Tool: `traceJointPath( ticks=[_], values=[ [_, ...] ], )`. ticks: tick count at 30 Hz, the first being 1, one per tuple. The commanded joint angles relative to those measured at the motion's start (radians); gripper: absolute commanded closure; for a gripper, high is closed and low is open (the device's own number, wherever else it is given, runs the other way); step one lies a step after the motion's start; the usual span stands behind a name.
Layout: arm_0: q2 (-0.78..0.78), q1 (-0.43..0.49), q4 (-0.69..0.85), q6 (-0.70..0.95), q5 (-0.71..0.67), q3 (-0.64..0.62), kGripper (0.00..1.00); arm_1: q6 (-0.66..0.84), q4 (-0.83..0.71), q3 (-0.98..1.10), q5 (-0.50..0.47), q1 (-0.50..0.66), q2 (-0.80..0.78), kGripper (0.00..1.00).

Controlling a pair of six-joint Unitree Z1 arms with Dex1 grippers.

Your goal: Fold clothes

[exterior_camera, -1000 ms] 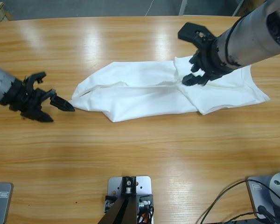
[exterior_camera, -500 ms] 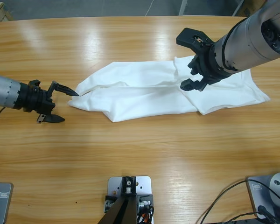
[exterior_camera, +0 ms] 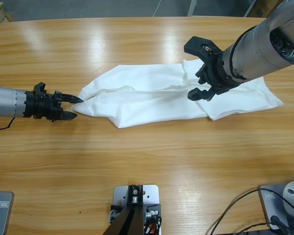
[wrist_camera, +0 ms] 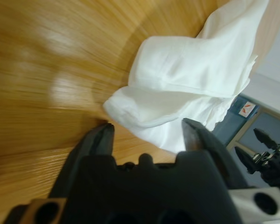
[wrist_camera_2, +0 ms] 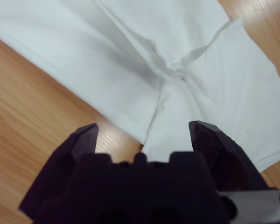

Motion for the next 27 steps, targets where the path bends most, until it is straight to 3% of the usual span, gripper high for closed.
traceJointPath(
  ticks=[1,11,15,19,27],
  values=[
    [0.056,0.006,-0.017,0.069,0.013,0.025,1.0,0.03,0.008,0.038,0.026,0.013,0.048,0.211],
    [-0.011,0.0,0.01,0.221,0.064,-0.014,1.0,0.042,0.008,0.049,0.046,0.013,0.039,0.211],
    [-0.139,-0.026,0.308,0.324,0.12,-0.088,1.0,0.045,0.008,0.053,0.047,0.013,0.036,0.211],
    [-0.217,-0.126,0.625,0.415,0.224,-0.248,1.0,0.049,0.008,0.054,0.051,0.013,0.041,0.211],
    [-0.151,-0.304,0.953,0.485,0.36,-0.544,1.0,0.049,0.007,0.072,0.055,0.013,0.042,0.204]
  ],
)
